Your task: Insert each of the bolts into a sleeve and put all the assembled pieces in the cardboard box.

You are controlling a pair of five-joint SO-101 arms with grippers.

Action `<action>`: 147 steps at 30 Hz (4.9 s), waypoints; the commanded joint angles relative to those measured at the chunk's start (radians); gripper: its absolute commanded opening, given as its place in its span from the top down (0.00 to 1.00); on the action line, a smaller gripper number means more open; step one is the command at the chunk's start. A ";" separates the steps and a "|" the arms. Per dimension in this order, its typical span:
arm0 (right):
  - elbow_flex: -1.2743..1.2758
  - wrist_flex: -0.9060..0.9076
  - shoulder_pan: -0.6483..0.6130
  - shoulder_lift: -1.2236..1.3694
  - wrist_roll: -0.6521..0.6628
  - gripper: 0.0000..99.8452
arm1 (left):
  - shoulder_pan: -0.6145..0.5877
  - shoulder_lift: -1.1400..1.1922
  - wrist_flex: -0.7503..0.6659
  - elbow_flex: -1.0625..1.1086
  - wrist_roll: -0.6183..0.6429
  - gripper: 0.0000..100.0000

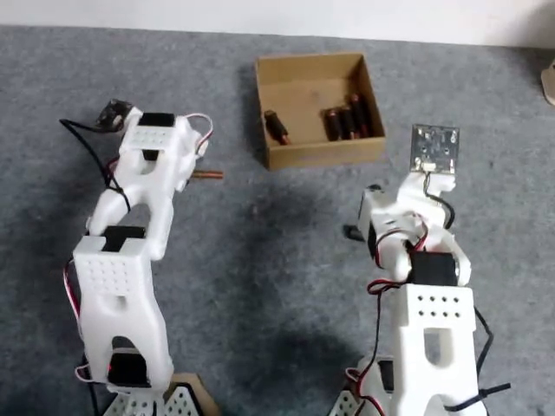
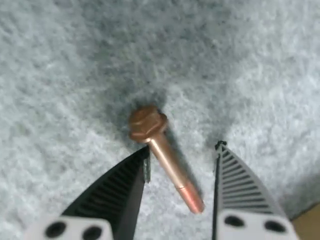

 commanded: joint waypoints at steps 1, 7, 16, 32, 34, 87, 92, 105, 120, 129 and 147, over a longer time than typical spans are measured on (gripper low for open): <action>-0.008 -0.022 0.008 -0.018 -0.006 0.86 | 0.021 -0.030 -0.005 -0.013 0.063 0.80; -0.008 -0.022 0.008 -0.018 -0.006 0.86 | -0.013 -0.030 -0.005 0.025 0.150 0.80; -0.008 -0.022 0.008 -0.018 -0.006 0.86 | -0.054 -0.030 -0.005 0.031 0.187 0.87; -0.007 -0.022 0.007 -0.008 -0.006 0.86 | -0.079 -0.039 -0.005 0.031 0.097 0.99; -0.007 -0.022 0.007 -0.008 -0.006 0.86 | -0.065 -0.039 -0.003 0.038 0.006 0.99; -0.147 0.197 -0.012 0.386 0.911 0.86 | -0.010 -0.035 -0.009 0.028 -0.460 0.99; -0.145 0.199 -0.012 0.387 0.942 0.86 | -0.010 -0.033 -0.009 0.028 -0.460 0.99; -0.021 0.196 -0.012 0.397 1.094 0.86 | -0.008 -0.033 -0.009 0.031 -0.460 0.99; -0.025 0.202 -0.012 0.398 1.303 0.86 | -0.005 -0.033 -0.009 0.035 -0.493 0.99; -0.021 0.177 -0.042 0.400 1.355 0.86 | -0.005 -0.033 -0.009 0.035 -0.497 0.99; 0.027 0.022 -0.111 0.420 1.327 0.86 | -0.005 -0.033 -0.009 0.035 -0.499 0.99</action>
